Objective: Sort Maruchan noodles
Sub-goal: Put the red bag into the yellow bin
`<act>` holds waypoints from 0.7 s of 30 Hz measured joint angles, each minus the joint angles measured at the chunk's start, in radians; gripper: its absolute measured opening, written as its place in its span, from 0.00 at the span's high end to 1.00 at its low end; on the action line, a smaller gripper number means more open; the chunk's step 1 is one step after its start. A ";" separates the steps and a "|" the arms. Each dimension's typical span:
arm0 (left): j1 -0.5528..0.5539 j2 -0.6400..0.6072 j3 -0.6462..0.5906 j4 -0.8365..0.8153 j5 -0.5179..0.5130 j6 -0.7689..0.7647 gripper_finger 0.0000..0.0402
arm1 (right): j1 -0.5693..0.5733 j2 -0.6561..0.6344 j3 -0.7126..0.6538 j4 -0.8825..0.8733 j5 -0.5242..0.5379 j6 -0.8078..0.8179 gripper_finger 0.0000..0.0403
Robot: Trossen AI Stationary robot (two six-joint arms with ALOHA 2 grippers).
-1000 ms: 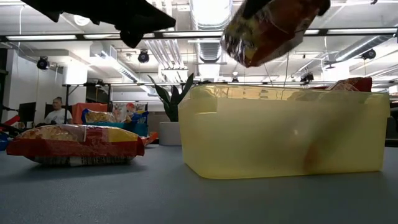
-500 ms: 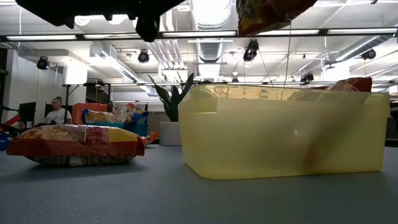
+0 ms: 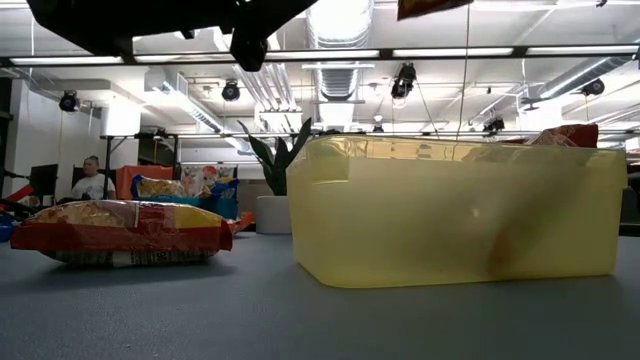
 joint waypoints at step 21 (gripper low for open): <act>0.002 0.001 0.000 0.010 -0.017 0.053 0.47 | 0.020 -0.036 -0.068 0.014 -0.063 0.113 0.62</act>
